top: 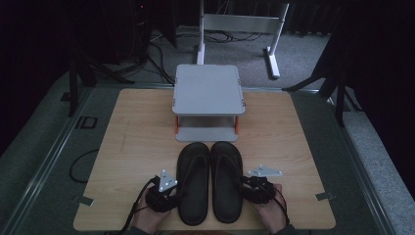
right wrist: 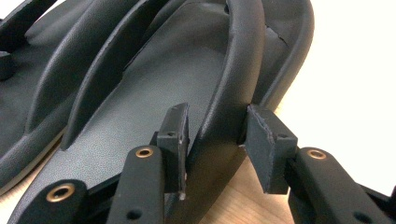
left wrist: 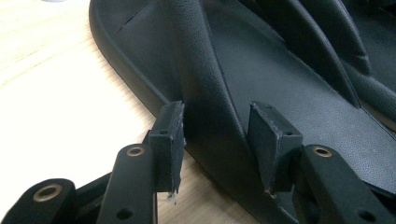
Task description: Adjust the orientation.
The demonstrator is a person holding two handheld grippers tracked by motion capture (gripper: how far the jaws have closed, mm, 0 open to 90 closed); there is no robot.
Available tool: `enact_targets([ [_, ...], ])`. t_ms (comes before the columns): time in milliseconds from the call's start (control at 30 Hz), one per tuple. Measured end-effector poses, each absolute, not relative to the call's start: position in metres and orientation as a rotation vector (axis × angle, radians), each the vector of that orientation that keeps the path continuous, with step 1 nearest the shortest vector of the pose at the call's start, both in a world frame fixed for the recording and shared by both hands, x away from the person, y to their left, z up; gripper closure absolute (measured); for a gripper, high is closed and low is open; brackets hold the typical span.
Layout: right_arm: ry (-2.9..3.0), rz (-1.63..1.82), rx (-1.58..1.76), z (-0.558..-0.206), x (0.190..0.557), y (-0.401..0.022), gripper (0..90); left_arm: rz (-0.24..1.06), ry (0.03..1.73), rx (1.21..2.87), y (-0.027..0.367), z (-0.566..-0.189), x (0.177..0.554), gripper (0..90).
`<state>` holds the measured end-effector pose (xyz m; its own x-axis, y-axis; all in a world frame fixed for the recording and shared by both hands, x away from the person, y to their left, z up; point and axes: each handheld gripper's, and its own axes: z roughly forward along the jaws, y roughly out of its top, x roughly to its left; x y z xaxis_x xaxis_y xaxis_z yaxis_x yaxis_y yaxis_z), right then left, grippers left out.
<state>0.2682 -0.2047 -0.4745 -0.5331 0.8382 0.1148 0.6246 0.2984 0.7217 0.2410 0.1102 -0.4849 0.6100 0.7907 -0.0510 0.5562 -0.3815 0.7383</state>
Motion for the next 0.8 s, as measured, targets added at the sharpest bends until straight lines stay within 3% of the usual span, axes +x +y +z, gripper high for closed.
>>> enact_targets([
  [200, 2.309, 1.044, 1.291, -0.474, 0.266, -0.201, 59.5, 0.417, 1.047, 2.094, 0.101, -0.485, 0.235, 52.1],
  [667, 2.313, 1.033, 1.286, -0.473, 0.262, -0.204, 59.7, 0.417, 1.062, 2.066, 0.099, -0.487, 0.236, 52.6],
  [800, 2.301, 1.056, 1.293, -0.472, 0.265, -0.206, 53.8, 0.4, 1.049, 2.039, 0.101, -0.485, 0.238, 48.6],
])
